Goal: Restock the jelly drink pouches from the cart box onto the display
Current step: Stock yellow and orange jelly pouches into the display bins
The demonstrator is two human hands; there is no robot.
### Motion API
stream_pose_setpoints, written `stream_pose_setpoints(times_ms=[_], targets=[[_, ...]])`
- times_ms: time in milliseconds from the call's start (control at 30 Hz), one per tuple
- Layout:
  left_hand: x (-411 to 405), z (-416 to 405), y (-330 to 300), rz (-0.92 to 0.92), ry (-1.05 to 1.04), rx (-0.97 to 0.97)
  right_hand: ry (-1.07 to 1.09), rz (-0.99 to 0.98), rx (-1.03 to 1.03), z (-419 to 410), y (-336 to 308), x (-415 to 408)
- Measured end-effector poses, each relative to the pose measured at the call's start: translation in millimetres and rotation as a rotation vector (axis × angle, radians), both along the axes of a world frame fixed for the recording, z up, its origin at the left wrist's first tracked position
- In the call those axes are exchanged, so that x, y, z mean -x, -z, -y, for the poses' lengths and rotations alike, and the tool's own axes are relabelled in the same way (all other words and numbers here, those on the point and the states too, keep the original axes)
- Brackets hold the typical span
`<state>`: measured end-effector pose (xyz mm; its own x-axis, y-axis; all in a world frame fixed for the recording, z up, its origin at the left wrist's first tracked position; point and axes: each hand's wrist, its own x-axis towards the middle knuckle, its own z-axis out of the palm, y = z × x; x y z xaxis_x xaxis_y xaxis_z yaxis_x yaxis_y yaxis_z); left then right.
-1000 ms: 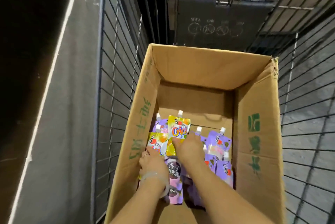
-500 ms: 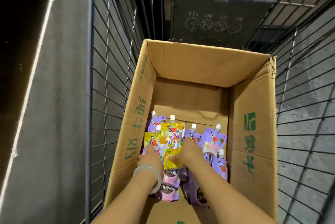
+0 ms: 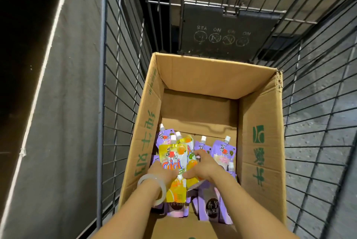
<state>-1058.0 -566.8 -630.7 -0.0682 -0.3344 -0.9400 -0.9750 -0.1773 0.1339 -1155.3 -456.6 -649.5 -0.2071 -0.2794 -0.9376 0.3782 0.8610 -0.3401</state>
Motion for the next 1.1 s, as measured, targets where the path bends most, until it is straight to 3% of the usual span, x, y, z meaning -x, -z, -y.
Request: stream_pose_setpoints(times_ms=[233,400,700,933,1100], targets=[[2,1,-46,-0.307,-0.122,0.104,0.320,0.054,0.168,-15,-30,-3],[-5,-7,-83,-0.401,-0.278,0.185,0.548,-0.009,0.325,-36,-67,0],[-21,-69,-171,-0.664,-0.502,0.155,0.360,-0.167,0.585,-73,-169,7],[-80,-145,-245,-0.847,-0.664,0.238,0.049,-0.137,0.767,-118,-248,-18],[-146,-186,-286,-0.881,-0.820,0.350,-0.093,-0.093,0.823,-131,-290,-64]])
